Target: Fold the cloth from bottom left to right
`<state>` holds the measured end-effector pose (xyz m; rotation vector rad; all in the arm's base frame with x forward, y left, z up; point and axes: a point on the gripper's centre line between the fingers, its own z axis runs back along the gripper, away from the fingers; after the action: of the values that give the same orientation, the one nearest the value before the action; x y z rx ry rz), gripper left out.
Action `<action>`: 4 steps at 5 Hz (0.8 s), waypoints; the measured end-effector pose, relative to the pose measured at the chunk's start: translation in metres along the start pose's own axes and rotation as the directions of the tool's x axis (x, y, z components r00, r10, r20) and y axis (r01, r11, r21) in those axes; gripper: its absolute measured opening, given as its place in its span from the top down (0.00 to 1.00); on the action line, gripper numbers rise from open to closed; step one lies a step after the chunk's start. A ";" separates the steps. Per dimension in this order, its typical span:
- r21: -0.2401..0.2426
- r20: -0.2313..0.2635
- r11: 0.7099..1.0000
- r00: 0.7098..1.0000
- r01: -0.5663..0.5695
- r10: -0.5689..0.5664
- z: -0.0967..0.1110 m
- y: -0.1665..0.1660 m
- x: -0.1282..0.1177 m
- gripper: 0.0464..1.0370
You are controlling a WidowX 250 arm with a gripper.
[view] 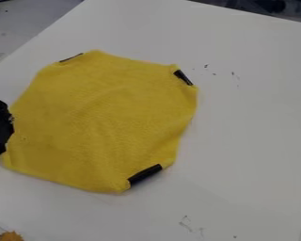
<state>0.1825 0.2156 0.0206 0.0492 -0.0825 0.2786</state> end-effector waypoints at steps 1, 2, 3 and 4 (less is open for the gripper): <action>-0.021 -0.023 1.000 1.000 0.002 -0.002 -0.011 -0.006 0.000 0.04; -0.023 -0.023 0.999 0.999 0.022 -0.023 -0.016 -0.015 0.007 0.09; -0.022 -0.022 1.000 1.000 0.022 -0.023 -0.018 -0.014 0.010 0.37; -0.015 -0.034 1.000 0.999 0.027 -0.027 -0.017 -0.016 0.010 0.63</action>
<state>0.1976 0.2041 0.0035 0.0314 -0.0498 0.2519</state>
